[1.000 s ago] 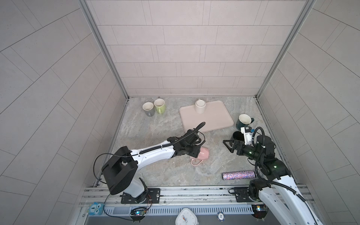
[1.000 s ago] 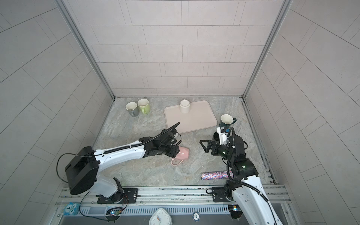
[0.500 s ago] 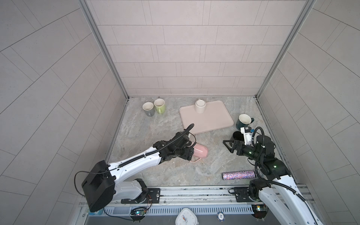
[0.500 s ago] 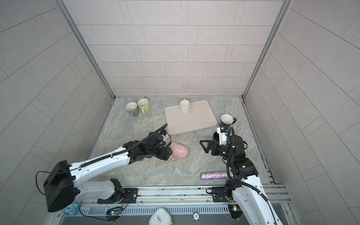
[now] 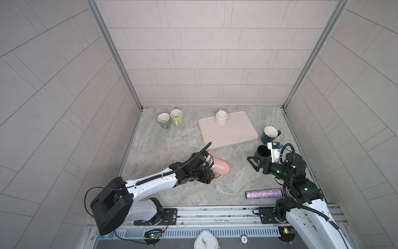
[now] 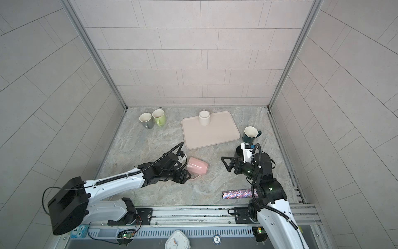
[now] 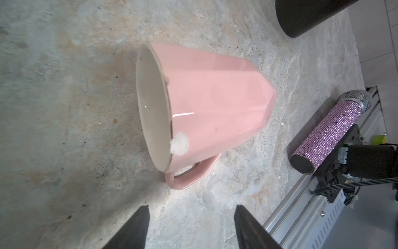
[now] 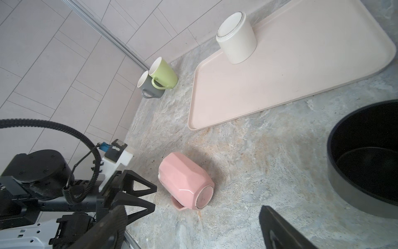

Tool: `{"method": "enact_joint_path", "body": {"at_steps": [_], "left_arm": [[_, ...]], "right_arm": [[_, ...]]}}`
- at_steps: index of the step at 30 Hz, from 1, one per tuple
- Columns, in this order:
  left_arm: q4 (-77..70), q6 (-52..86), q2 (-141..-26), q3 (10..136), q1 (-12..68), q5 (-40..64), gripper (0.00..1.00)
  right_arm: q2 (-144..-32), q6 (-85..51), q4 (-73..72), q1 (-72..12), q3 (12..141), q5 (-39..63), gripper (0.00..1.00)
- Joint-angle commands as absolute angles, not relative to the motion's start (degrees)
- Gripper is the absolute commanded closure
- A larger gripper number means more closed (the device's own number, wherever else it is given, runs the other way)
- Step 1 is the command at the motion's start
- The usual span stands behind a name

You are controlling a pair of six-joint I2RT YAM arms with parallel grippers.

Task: Turn the mug right side up
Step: Rotate the mug at the center of the table.

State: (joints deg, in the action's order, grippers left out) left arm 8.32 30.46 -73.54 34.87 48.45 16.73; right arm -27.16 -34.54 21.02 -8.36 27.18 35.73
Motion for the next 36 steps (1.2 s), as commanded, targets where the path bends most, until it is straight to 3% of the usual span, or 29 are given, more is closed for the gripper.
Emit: {"method": "enact_joint_path", "body": {"at_steps": [1,19,31,36], "left_arm": [[4.2,30.1,-76.5,34.6,47.6,21.4,0.35],[2.7,29.5,-85.8,38.1,44.0,23.0,0.46],[1.4,29.4,-90.9,42.7,43.4,21.9,0.48],[0.4,27.6,-92.2,46.0,42.7,19.7,0.54]], "right_arm": [[-26.2,-34.9,20.5,-8.6,26.9,35.6,0.03],[-25.5,-37.8,18.7,-8.7,25.7,36.6,0.03],[-25.5,-37.9,19.1,-8.7,25.4,35.9,0.03],[-25.7,-38.0,19.0,-8.7,25.2,35.2,0.03]]}}
